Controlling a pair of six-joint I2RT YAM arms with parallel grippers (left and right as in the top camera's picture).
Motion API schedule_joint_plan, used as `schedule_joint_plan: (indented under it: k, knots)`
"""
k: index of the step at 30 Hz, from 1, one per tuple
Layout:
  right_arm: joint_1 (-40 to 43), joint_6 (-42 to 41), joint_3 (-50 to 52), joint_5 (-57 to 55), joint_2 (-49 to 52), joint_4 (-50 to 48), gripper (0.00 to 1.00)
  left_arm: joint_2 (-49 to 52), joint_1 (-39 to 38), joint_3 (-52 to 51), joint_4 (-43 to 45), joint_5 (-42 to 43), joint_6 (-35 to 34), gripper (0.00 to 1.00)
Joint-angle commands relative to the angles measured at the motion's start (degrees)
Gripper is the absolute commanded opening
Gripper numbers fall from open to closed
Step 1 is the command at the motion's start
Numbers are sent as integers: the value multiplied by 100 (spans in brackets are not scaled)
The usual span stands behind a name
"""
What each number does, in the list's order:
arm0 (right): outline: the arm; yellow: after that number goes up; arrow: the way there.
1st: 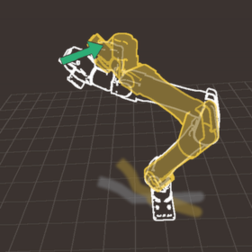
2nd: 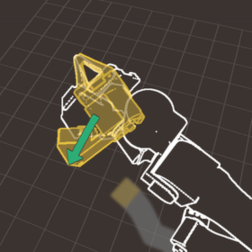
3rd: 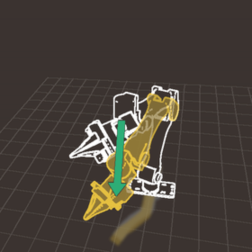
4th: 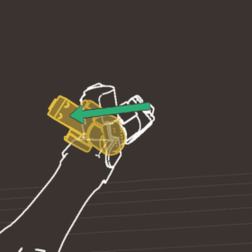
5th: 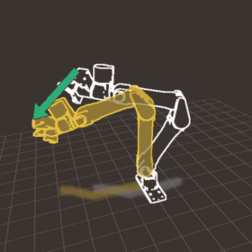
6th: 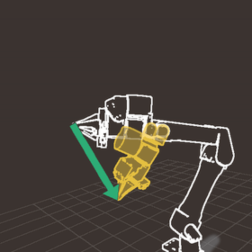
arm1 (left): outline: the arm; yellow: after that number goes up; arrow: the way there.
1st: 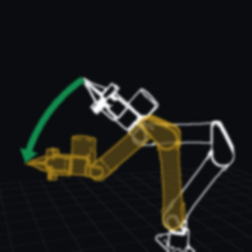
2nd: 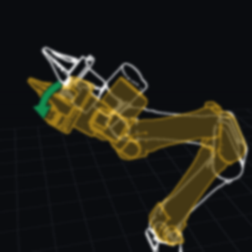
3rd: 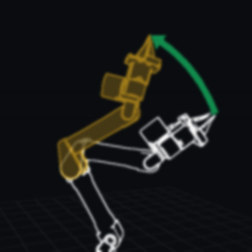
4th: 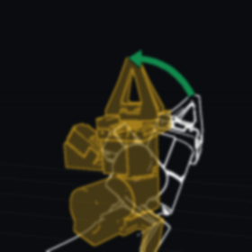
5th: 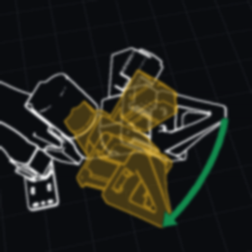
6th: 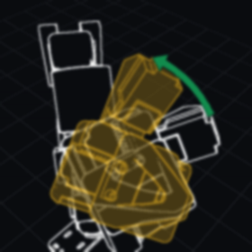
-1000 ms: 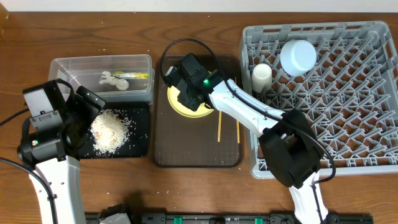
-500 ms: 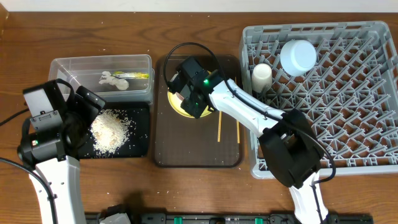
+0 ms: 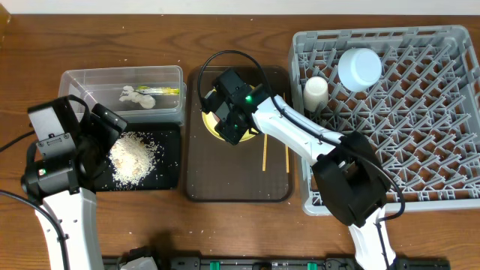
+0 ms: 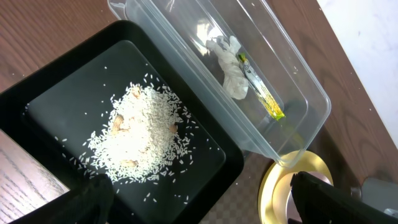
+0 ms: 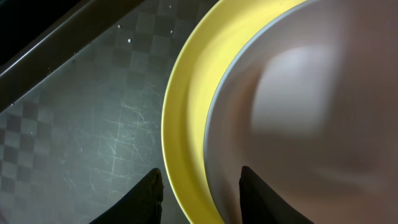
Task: Sort waste into correct bins and load items into the dishwasher rack
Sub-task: 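Grasp the pink bowl rim with the right gripper and lift it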
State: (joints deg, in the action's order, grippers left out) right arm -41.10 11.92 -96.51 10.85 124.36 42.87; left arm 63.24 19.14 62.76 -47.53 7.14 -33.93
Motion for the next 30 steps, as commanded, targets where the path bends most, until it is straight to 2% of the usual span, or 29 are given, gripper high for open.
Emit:
schedule_joint_plan:
  k: [1,3,9,16,24,26,30]
  knots:
    - [-24,203,22,-33,-87,17,40,9,31,85,0,-31,-24,94]
    - [-22,249,22,-35,-70,17,37,9,31,85,0,-31,-24,94]
    - [-17,249,24,-37,-59,26,22,9,31,85,0,-31,-24,94]
    - [-17,251,26,-63,-59,72,20,9,31,85,0,-31,-24,94]
    - [-17,249,26,-463,-59,254,9,9,31,85,0,-31,-24,94]
    - [-17,243,26,-448,-59,256,1,9,31,85,0,-31,-24,94]
    - [2,177,-55,26,-142,286,1,9,31,85,0,-31,-24,94]
